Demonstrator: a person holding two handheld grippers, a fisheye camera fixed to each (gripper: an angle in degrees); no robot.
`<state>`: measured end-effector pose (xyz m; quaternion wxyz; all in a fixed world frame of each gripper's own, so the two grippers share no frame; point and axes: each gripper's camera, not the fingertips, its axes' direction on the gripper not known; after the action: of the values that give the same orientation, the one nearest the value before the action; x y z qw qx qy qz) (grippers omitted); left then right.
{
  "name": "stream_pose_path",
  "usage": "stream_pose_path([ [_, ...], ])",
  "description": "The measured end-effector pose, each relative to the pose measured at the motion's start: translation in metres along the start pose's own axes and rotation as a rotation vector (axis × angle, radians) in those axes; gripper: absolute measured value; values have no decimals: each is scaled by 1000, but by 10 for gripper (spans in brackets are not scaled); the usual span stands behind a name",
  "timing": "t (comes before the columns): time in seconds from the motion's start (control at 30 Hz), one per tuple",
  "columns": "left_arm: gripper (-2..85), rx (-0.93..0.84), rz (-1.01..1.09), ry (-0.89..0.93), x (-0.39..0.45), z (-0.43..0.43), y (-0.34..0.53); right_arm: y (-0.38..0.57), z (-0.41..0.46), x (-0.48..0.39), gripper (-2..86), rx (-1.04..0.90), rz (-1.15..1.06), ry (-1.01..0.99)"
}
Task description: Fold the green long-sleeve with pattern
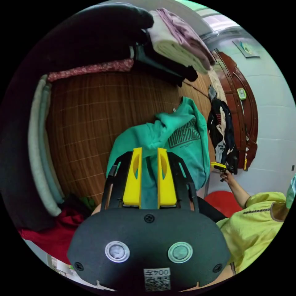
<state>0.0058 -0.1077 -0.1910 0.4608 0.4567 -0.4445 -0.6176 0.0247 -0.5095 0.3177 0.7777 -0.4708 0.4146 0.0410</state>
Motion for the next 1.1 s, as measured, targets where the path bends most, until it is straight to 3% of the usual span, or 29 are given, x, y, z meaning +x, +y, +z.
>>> stream_pose_path([
  [0.07, 100, 100, -2, -2, -13, -42, 7, -25, -24, -10, 107, 159, -43, 31],
  [0.2, 158, 146, -13, 86, -33, -76, -23, -101, -14, -54, 122, 213, -216, 44],
  [0.33, 213, -37, -30, 112, -43, -41, -74, -201, 30, -114, 137, 207, -369, 162],
  [0.5, 238, -250, -79, 122, -62, 10, -57, -269, 81, -139, 123, 159, -331, 202],
  [0.67, 191, -198, -199, 115, -100, 2, -5, -276, 138, -156, 69, 8, -433, 322],
  [0.8, 76, -154, -184, 234, -113, -19, 31, -262, 135, -173, 29, 26, -547, 351],
  [0.87, 60, -48, -154, 131, -100, -45, 45, -244, 107, -186, 20, 171, -620, 380],
  [0.97, 54, 63, 20, -184, -45, -78, 58, -231, 82, -187, 11, 317, -656, 440],
  [1.03, 61, 56, 220, -394, -7, -74, 54, -239, 85, -177, 7, 331, -633, 464],
  [1.1, 68, 6, 321, -486, 4, -56, 45, -257, 100, -161, 3, 284, -568, 454],
])
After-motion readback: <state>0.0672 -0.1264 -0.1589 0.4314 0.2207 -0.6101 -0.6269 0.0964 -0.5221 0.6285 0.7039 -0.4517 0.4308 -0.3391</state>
